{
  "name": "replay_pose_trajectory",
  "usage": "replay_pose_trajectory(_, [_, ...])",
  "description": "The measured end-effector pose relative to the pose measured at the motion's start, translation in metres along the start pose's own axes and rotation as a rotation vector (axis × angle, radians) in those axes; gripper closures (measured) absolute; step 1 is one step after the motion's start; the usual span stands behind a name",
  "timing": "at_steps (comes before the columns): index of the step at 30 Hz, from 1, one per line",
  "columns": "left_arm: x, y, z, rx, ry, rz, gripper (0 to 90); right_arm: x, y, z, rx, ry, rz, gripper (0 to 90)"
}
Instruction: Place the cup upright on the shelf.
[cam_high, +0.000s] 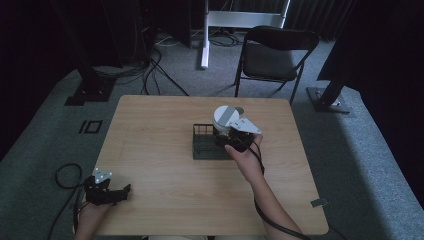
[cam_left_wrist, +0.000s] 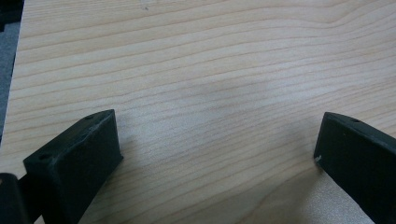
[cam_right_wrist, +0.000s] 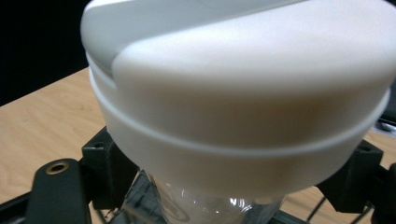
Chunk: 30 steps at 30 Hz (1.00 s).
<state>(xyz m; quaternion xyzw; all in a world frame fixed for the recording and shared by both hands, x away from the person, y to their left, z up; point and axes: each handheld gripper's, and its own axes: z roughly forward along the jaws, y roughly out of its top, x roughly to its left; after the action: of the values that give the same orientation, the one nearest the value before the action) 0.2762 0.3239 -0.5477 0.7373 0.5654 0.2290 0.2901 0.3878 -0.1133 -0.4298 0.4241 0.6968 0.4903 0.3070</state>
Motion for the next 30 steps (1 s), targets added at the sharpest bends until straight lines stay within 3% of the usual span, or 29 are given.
replay_pose_trajectory(6, [0.000, 0.000, 0.000, 0.000, 0.000, -0.001, 0.6, -0.006, -0.004, 0.008, 0.029, -0.052, 0.040, 18.3])
replay_pose_trajectory(13, [0.000, 0.000, 0.000, 0.000, 0.000, 0.000, 0.6, -0.008, -0.012, 0.022, 0.073, -0.107, 0.028, 18.3])
replay_pose_trajectory(25, [0.000, 0.000, 0.000, 0.000, 0.000, 0.000, 0.6, -0.010, -0.025, 0.035, 0.143, -0.127, 0.076, 18.3])
replay_pose_trajectory(30, [0.000, 0.000, 0.000, 0.000, 0.000, 0.000, 0.6, -0.007, -0.029, 0.039, 0.170, -0.136, 0.068, 18.3])
